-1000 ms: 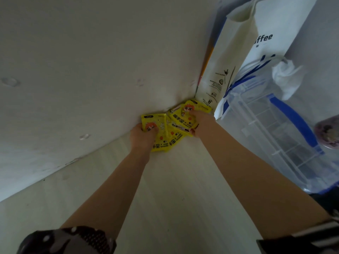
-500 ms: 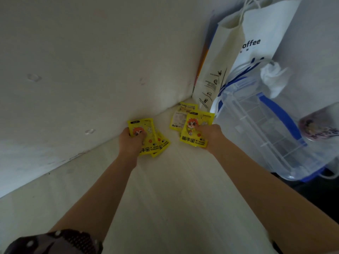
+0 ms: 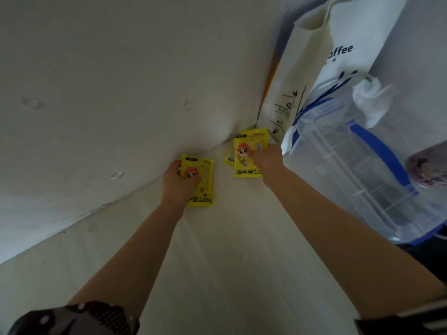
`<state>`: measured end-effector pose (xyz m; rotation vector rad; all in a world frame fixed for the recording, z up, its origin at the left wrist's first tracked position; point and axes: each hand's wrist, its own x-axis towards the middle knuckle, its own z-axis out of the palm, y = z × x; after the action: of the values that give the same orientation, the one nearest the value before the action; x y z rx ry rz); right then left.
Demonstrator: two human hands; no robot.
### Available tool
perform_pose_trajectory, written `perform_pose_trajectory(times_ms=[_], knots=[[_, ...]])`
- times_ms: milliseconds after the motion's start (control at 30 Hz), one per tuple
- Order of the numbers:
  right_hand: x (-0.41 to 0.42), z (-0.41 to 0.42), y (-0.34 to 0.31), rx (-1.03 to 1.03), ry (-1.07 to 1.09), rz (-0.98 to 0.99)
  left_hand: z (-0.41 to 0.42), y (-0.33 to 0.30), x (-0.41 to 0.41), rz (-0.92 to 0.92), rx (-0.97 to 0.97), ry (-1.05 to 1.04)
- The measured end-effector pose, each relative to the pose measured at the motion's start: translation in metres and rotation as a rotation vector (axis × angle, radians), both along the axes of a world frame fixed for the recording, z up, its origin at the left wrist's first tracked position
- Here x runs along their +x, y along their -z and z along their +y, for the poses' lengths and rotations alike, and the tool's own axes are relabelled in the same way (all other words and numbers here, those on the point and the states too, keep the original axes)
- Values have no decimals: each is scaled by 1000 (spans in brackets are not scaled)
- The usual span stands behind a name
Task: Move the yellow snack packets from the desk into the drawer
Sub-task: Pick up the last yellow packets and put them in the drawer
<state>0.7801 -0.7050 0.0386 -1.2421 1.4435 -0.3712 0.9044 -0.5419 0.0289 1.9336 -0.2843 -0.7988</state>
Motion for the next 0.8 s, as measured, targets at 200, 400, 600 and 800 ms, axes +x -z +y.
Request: perform_pose_trajectory(times_ms=[200,400,600,800], knots=[[5,-6,8,4,91,-33,-2,6,0,7,-1,-15],[3,-9,6,76,205,-148,1,7,2,21,5,-33],[-24,11,8,120,168,-199,14,4,-4,64,-2,-30],[-70,59,-7,26,66,-176,50,-5,-31,105,-26,-57]])
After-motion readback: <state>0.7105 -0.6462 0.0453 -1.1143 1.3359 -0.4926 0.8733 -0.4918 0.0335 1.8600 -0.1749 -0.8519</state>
